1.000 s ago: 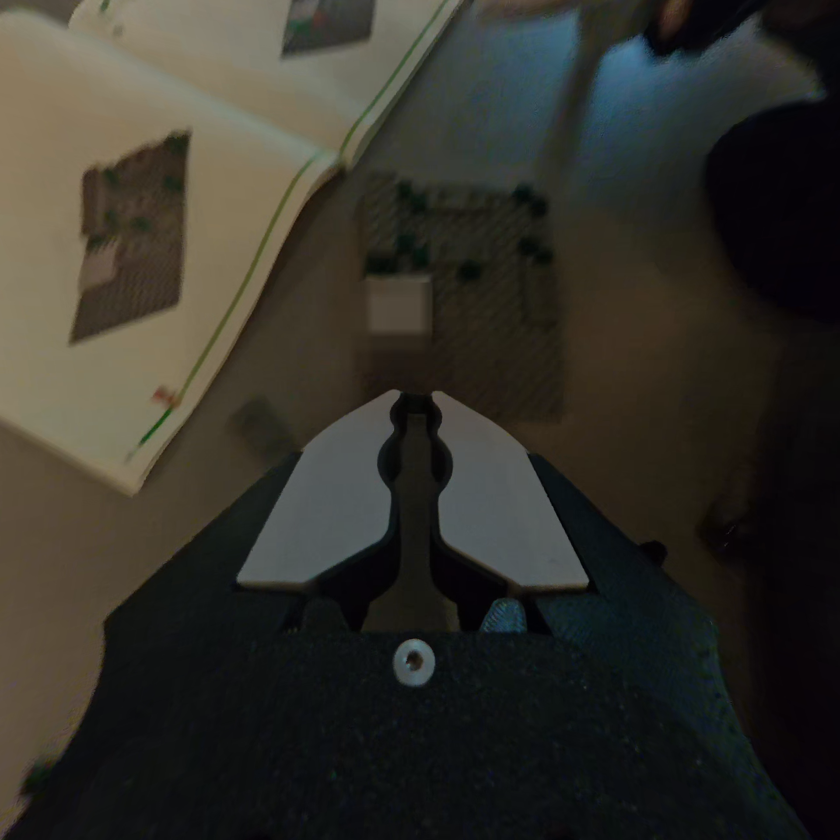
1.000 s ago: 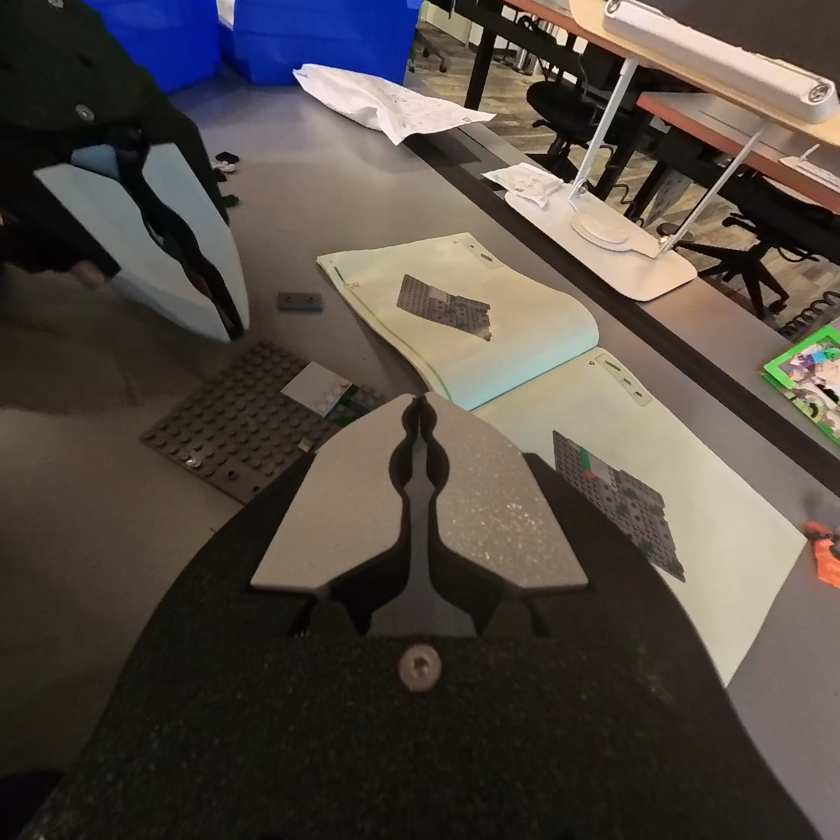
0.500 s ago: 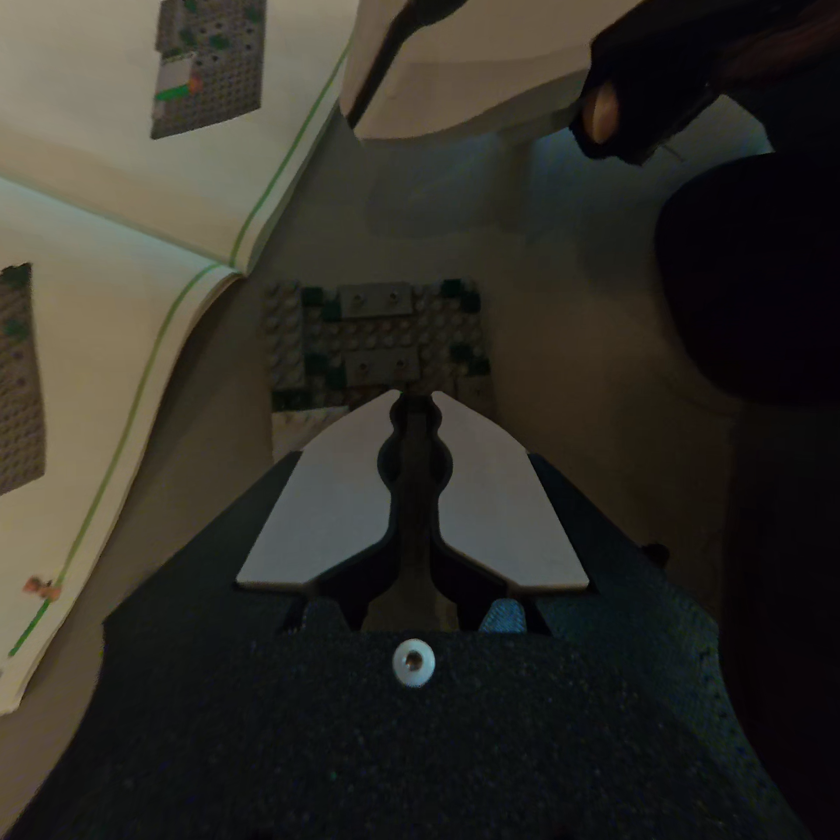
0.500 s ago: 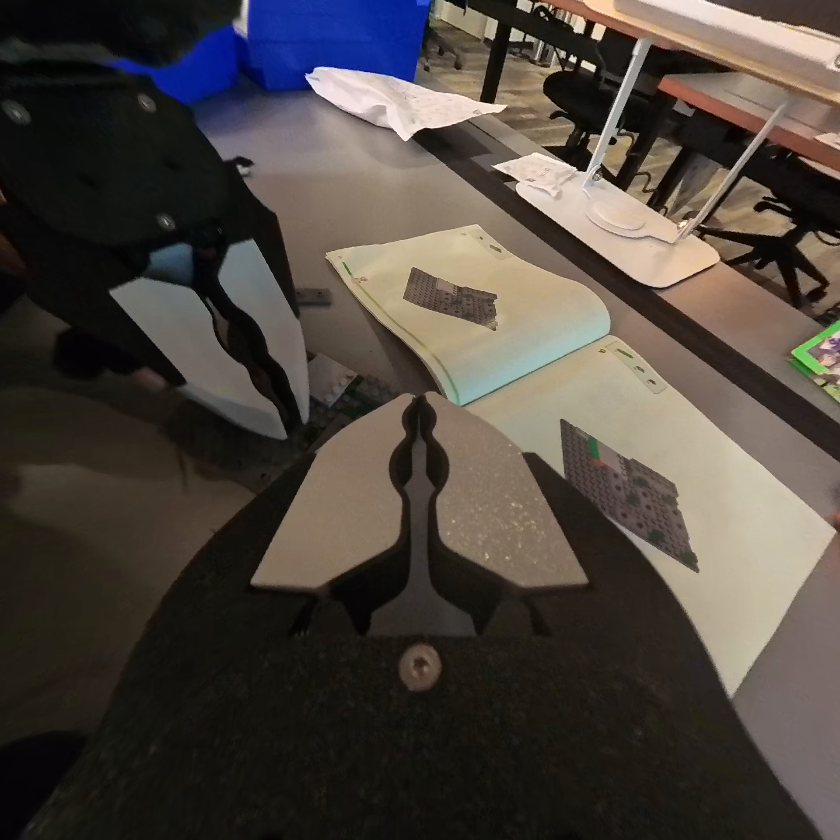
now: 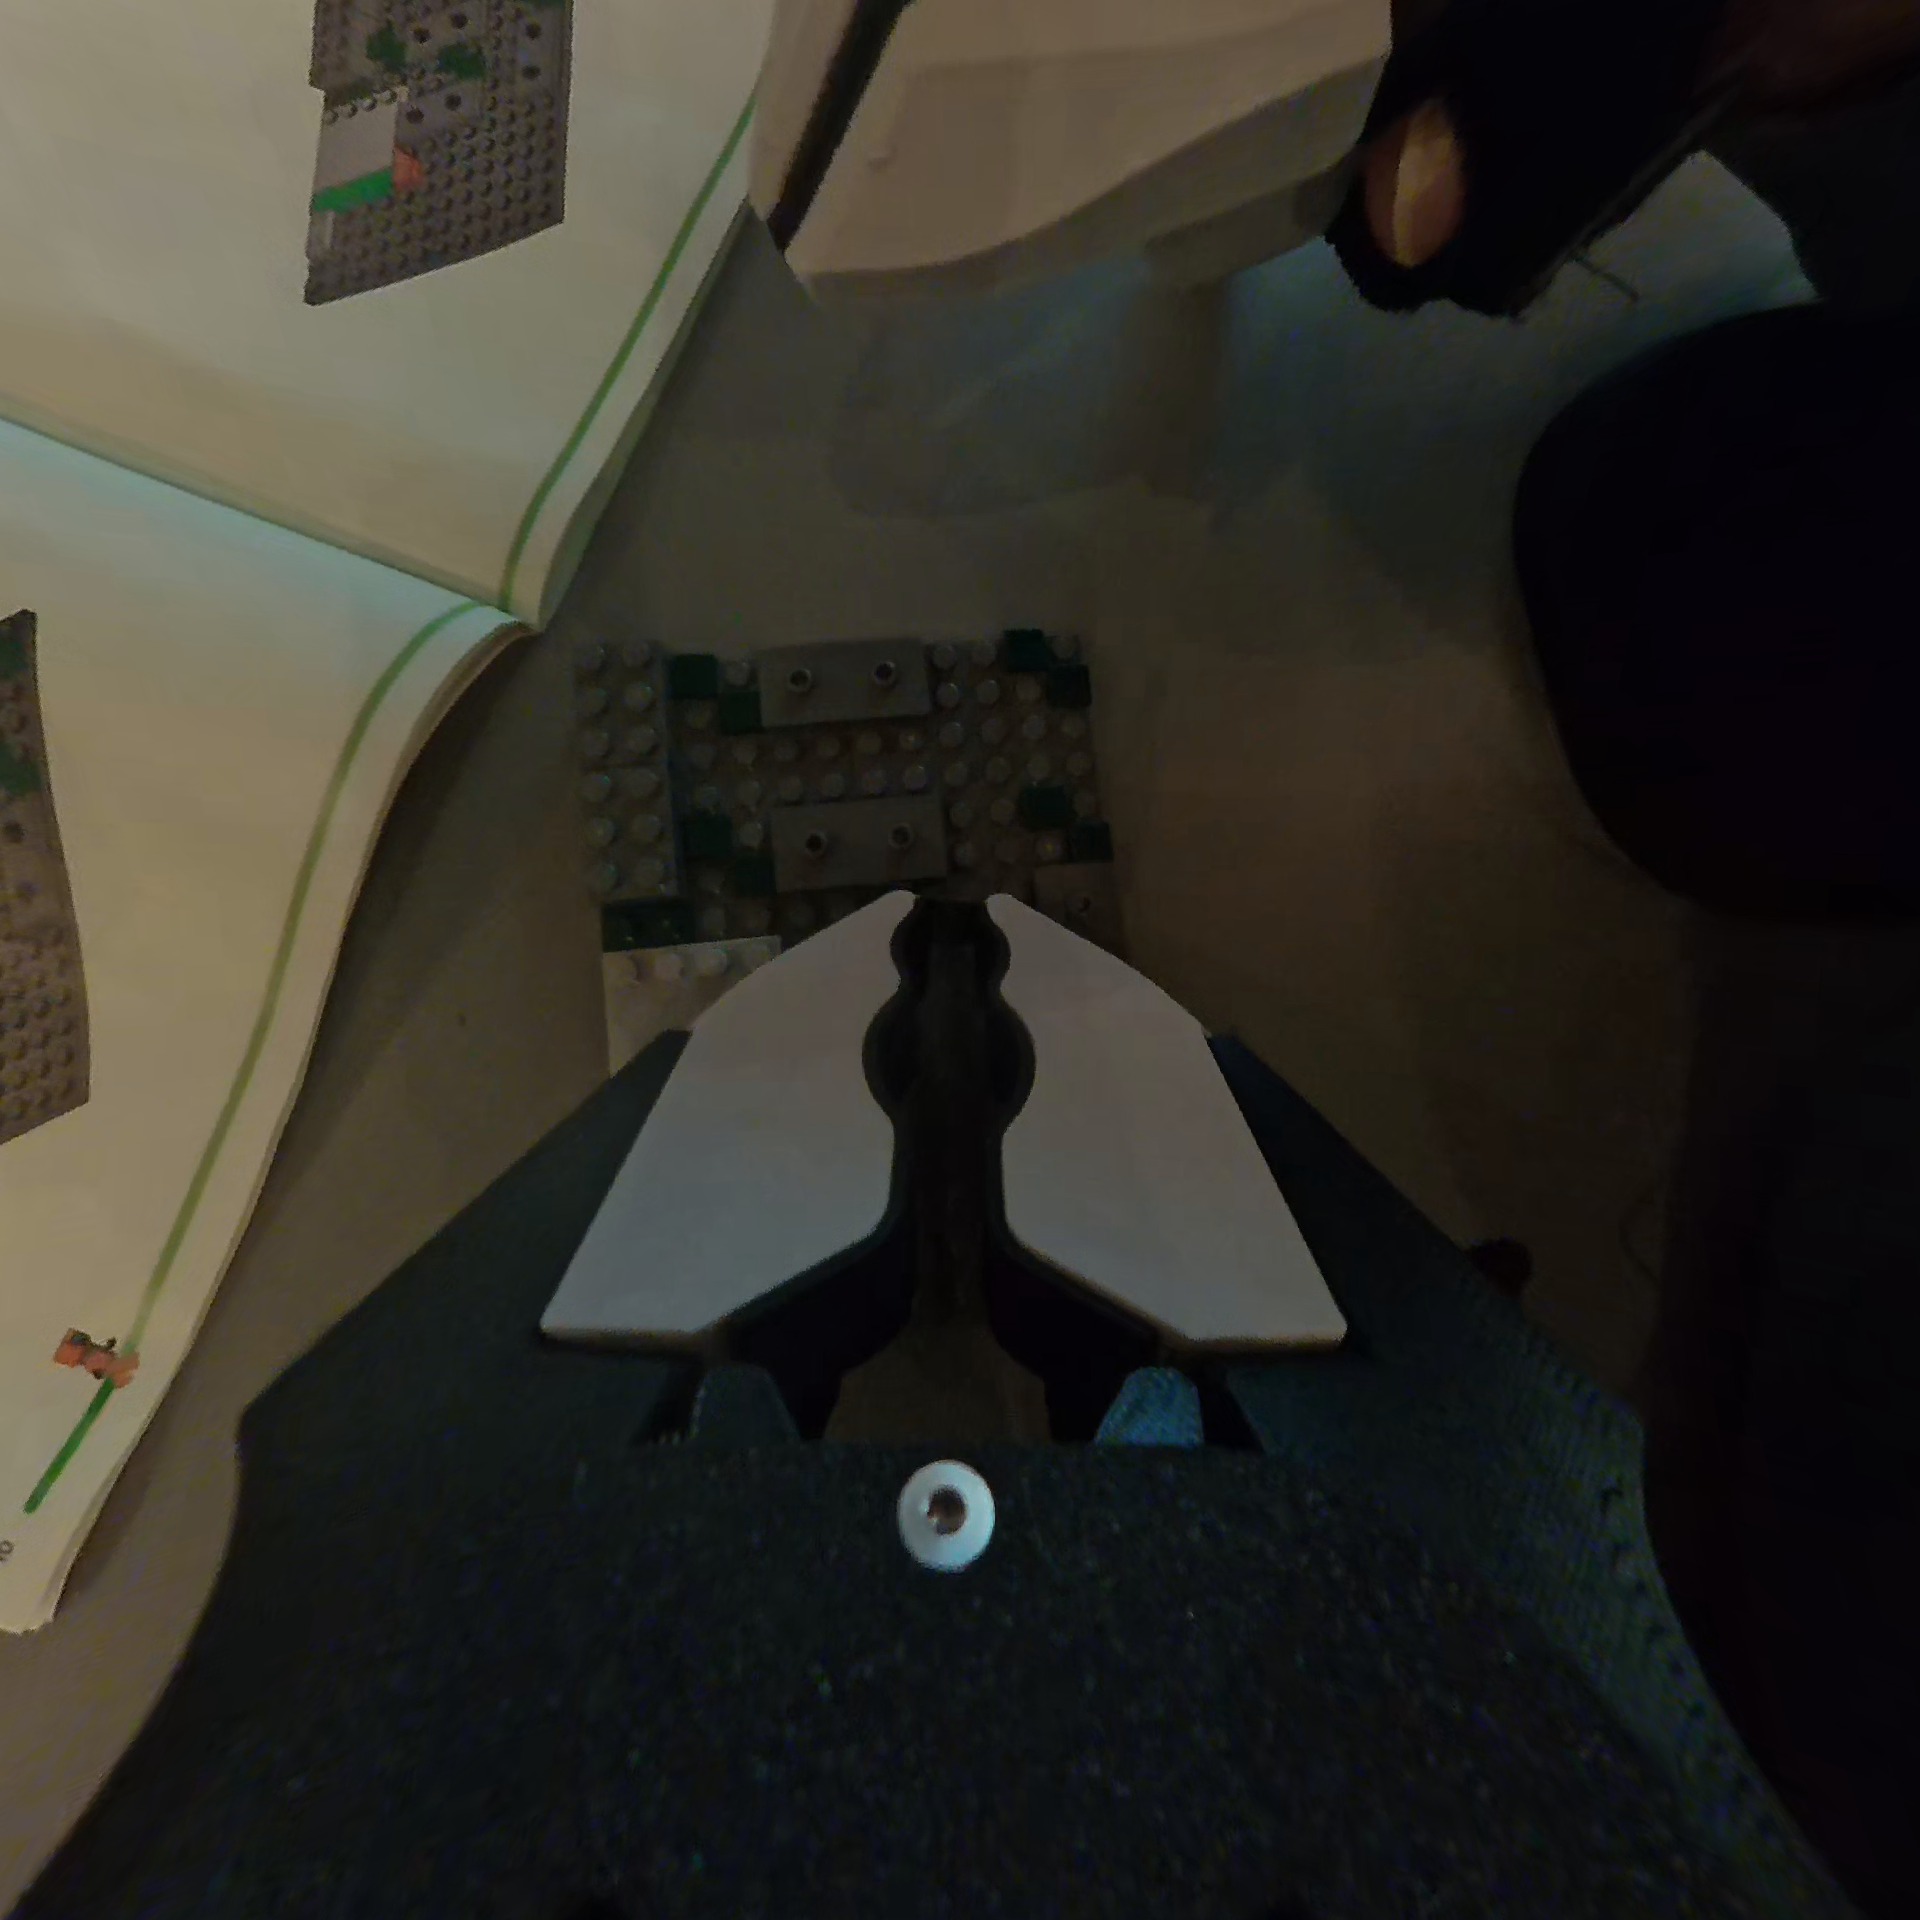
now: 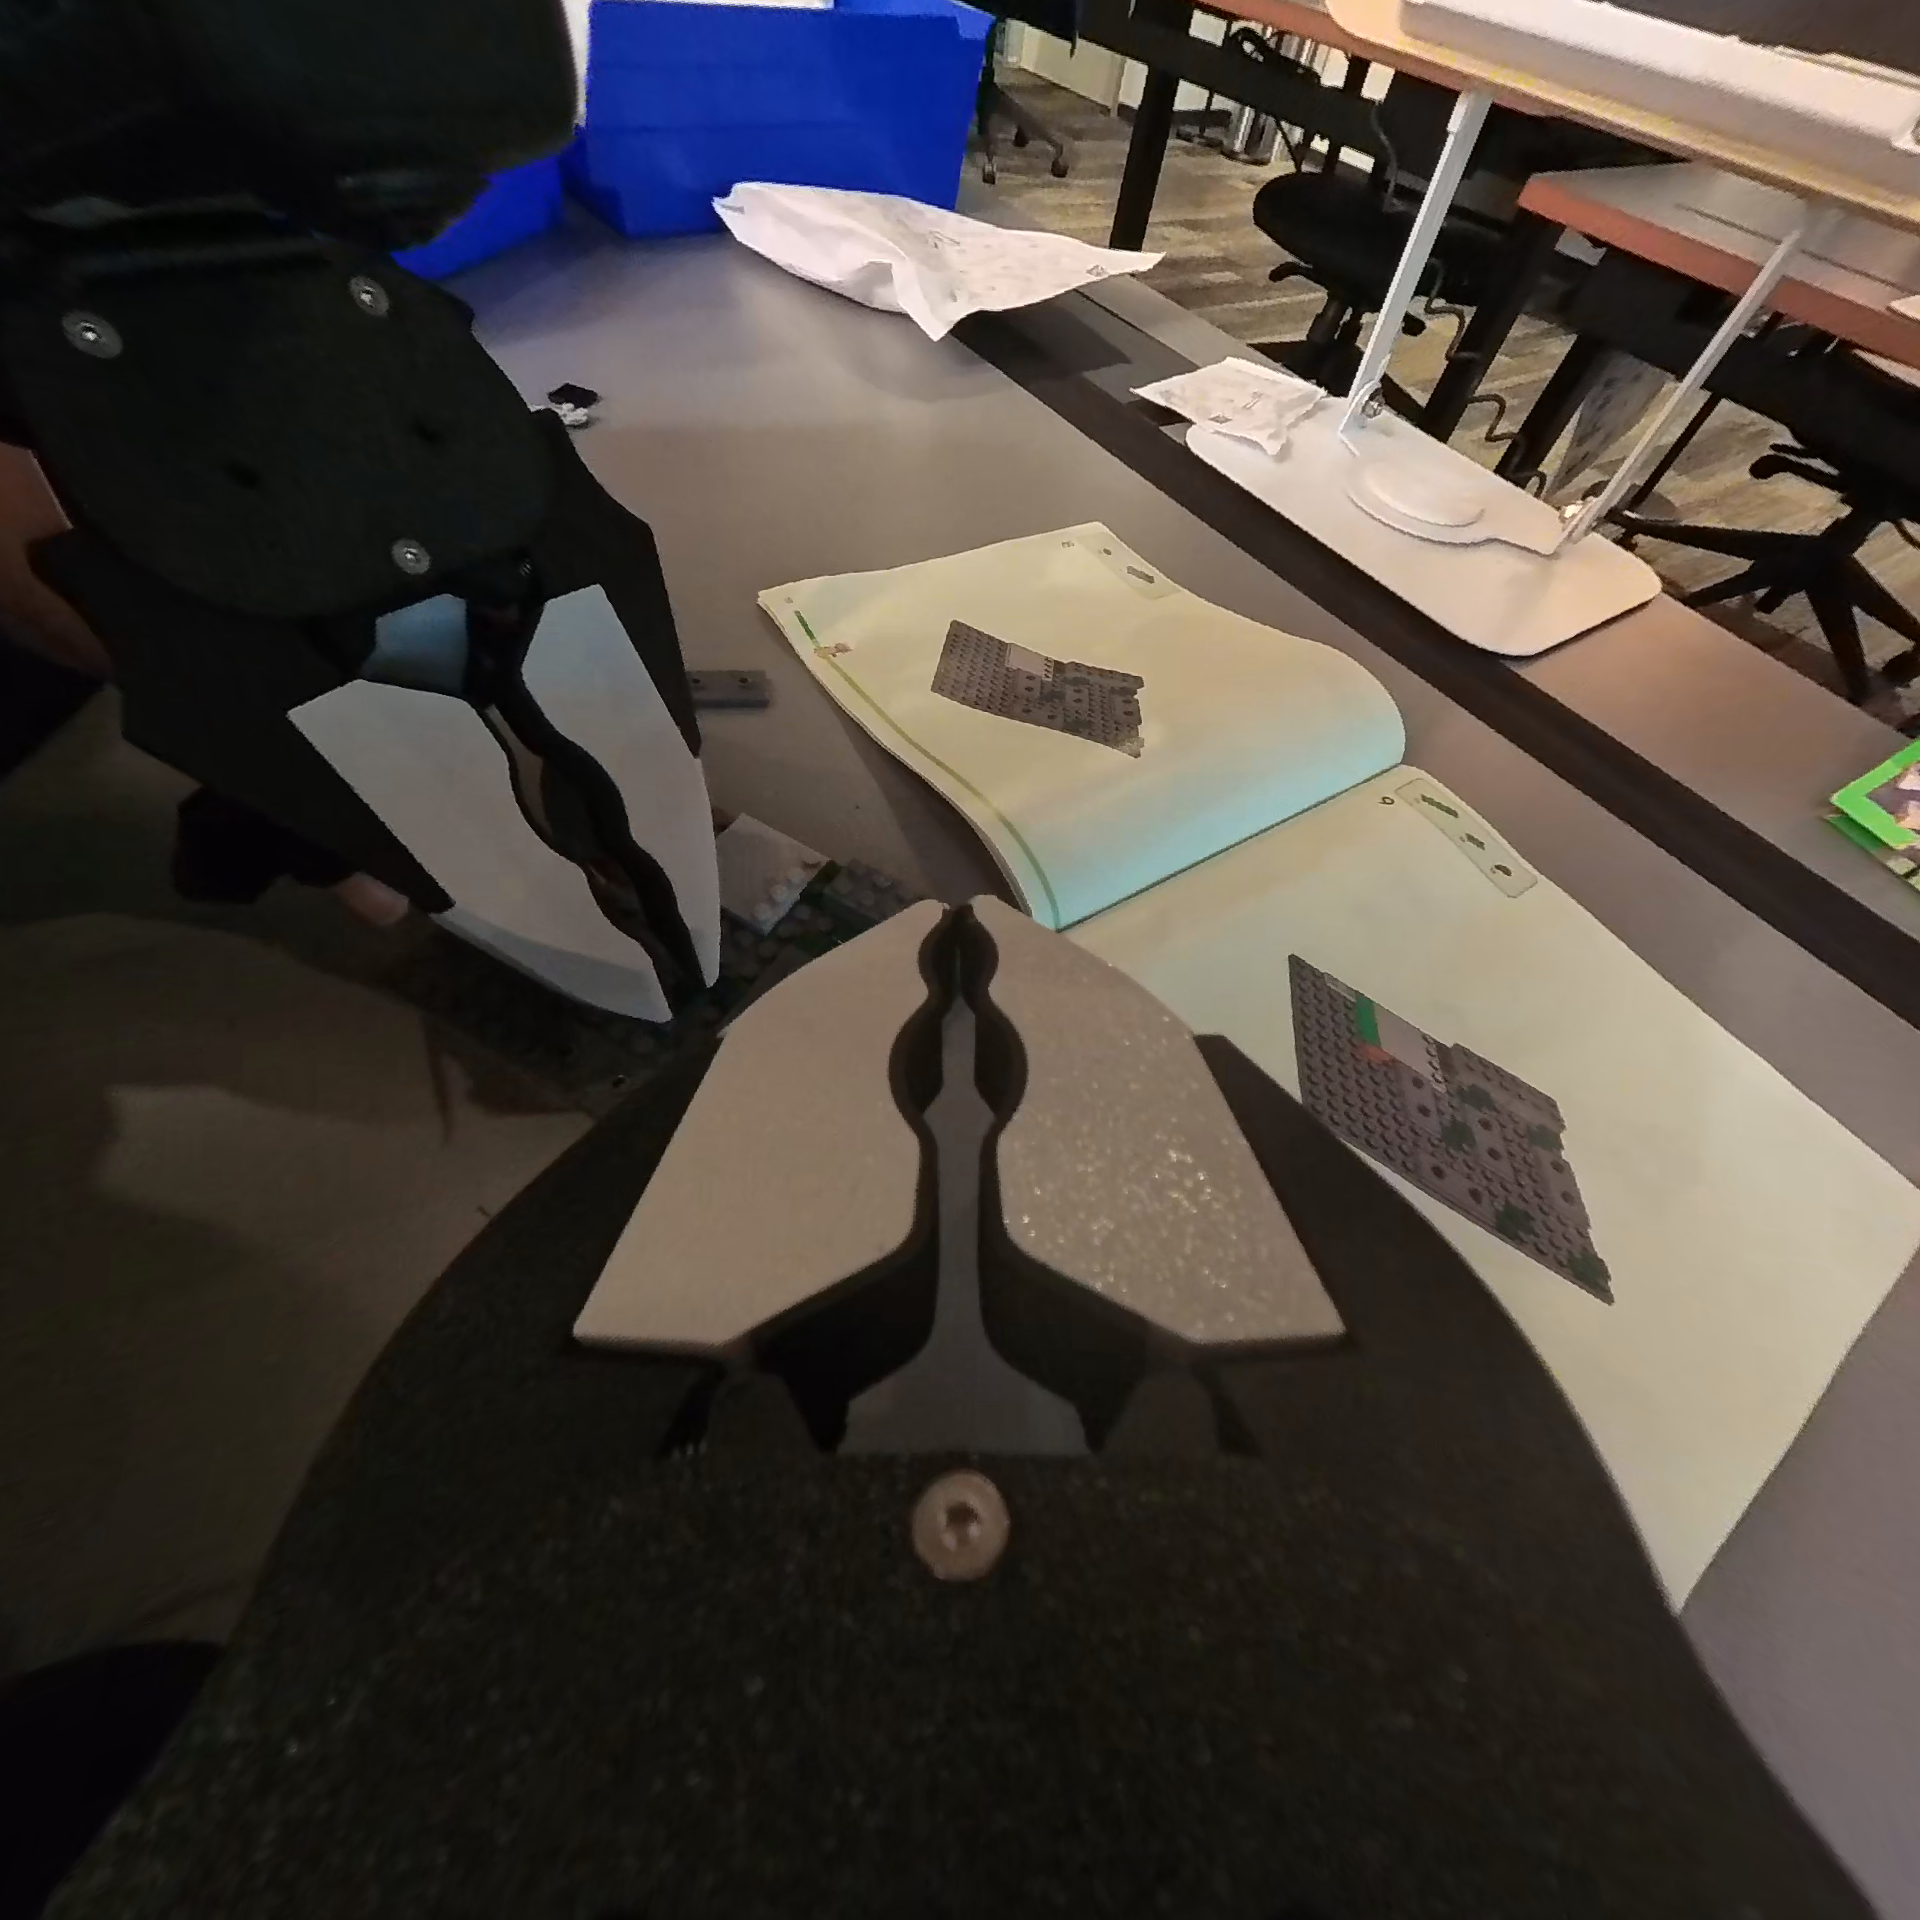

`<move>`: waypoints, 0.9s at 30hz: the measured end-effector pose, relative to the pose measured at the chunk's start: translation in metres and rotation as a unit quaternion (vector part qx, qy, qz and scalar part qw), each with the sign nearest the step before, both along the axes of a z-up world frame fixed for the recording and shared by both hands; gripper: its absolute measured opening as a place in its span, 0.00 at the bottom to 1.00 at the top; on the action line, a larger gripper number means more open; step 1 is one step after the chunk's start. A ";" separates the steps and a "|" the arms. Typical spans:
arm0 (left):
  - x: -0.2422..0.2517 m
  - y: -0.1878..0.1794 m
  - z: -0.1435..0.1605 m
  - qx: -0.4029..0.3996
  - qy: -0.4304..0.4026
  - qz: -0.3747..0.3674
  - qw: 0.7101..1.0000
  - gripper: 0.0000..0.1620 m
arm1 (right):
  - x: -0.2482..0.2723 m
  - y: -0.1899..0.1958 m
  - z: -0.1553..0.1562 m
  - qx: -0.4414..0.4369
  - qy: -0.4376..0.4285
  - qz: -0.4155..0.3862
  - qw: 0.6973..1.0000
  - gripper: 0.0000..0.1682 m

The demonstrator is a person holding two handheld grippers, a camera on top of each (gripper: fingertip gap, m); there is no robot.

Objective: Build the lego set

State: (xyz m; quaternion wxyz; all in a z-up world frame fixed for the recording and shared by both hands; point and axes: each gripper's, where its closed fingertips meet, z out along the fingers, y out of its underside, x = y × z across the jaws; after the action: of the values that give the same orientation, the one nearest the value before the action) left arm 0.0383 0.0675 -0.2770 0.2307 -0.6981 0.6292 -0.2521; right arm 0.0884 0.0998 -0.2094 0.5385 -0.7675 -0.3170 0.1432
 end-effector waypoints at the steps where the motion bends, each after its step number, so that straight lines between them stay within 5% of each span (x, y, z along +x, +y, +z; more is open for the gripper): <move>1: 0.000 0.000 0.000 0.000 0.002 0.001 1.000 0.05 | 0.000 0.000 0.000 0.000 0.000 0.000 1.000 0.00; 21: -0.003 0.000 -0.006 -0.001 0.015 0.004 1.000 0.09 | -0.001 -0.002 0.001 0.000 0.000 0.005 1.000 0.00; 27: -0.002 -0.001 -0.004 -0.009 0.009 0.008 1.000 0.11 | -0.025 -0.018 -0.004 -0.007 -0.005 0.086 0.996 0.00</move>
State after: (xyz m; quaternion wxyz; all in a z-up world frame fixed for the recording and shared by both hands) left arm 0.0364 0.0660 -0.2813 0.2208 -0.7071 0.6238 -0.2493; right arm 0.0632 0.0817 -0.2138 0.5177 -0.7414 -0.3836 0.1877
